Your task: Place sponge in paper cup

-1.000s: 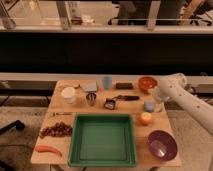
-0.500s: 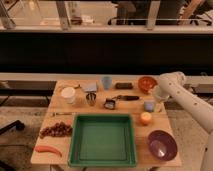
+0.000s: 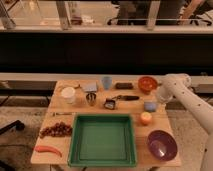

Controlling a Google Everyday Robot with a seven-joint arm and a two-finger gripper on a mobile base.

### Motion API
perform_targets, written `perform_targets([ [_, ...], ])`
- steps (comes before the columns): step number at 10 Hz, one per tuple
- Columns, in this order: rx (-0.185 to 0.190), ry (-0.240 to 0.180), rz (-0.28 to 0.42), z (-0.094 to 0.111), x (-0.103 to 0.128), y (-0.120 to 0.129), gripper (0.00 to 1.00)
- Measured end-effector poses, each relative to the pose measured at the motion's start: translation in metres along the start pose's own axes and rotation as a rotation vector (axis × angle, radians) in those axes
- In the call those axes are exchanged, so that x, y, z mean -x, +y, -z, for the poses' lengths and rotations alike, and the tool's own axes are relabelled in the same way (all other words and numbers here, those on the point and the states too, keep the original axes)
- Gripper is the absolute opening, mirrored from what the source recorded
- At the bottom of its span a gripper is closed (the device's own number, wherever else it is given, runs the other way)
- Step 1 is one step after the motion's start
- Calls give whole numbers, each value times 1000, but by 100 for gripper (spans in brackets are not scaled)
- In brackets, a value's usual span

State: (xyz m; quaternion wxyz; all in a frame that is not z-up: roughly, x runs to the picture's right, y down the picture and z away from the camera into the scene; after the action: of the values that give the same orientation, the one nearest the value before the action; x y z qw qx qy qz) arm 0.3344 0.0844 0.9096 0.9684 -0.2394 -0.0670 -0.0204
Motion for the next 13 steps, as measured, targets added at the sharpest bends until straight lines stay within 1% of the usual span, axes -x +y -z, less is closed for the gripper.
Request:
perform_targets([
  [1,12,-16,-13,-3,-3,0,80],
  [4,67,-92,-109,-16,-16,-2,80],
  [6,100,-124,-139,-20,-14,-3,80],
  [7,106,-134,-146,-21,-14,-4,80],
  [8,106,-139,-148,-19,-15,-3,80],
  [10,81,-146,-137,-8,-14,3,80],
  [13,65,-145,-133,-5,-15,6,80],
])
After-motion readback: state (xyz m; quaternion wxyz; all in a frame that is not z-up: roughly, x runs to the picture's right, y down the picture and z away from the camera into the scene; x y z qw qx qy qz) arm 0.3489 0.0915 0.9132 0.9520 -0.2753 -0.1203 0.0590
